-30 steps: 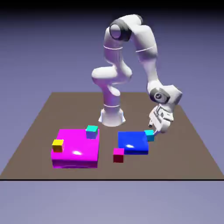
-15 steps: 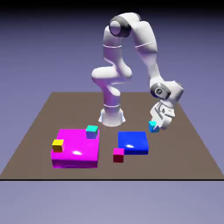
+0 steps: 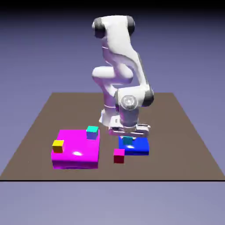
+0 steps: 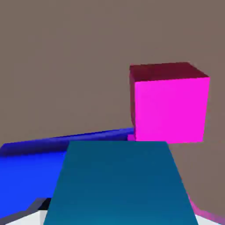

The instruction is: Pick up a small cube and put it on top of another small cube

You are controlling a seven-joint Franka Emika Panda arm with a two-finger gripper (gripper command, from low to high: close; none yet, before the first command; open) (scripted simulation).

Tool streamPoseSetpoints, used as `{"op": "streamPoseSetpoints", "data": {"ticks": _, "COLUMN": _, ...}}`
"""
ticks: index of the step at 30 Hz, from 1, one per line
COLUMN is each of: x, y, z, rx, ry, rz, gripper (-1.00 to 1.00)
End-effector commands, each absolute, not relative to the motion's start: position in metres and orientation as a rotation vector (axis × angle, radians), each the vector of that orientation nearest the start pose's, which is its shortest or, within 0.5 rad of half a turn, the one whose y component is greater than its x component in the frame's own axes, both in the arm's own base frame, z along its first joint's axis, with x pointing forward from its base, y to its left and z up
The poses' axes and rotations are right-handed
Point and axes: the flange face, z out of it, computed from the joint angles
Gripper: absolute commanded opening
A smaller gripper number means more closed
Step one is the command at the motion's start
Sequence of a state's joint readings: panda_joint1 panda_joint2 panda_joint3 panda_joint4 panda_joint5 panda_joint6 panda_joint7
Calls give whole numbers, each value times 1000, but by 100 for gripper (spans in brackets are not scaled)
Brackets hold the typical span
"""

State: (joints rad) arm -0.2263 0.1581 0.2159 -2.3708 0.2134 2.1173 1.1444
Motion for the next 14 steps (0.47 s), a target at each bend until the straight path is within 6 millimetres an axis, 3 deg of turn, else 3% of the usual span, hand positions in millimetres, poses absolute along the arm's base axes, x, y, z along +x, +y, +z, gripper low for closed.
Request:
{"op": "streamPoseSetpoints", "data": {"ticks": 1, "x": 459, "y": 5, "z": 235, "rx": -2480, "ry": 1896, "rz": 709, "gripper": -100}}
{"op": "streamPoseSetpoints", "data": {"ticks": 2, "x": 459, "y": 5, "z": 235, "rx": -2480, "ry": 1896, "rz": 709, "gripper": -100}}
{"op": "streamPoseSetpoints", "data": {"ticks": 6, "x": 442, "y": 16, "z": 174, "rx": -2479, "ry": 1895, "rz": 709, "gripper": -100}}
{"op": "streamPoseSetpoints", "data": {"ticks": 7, "x": 440, "y": 16, "z": 170, "rx": -2480, "ry": 1896, "rz": 709, "gripper": -100}}
{"op": "streamPoseSetpoints", "data": {"ticks": 8, "x": 440, "y": 16, "z": 170, "rx": -2480, "ry": 1896, "rz": 709, "gripper": 100}}
{"op": "streamPoseSetpoints", "data": {"ticks": 9, "x": 440, "y": 16, "z": 170, "rx": -2480, "ry": 1896, "rz": 709, "gripper": 100}}
{"op": "streamPoseSetpoints", "data": {"ticks": 13, "x": 458, "y": 6, "z": 231, "rx": -2479, "ry": 1895, "rz": 709, "gripper": 100}}
{"op": "streamPoseSetpoints", "data": {"ticks": 14, "x": 459, "y": 5, "z": 235, "rx": -2480, "ry": 1896, "rz": 709, "gripper": 100}}
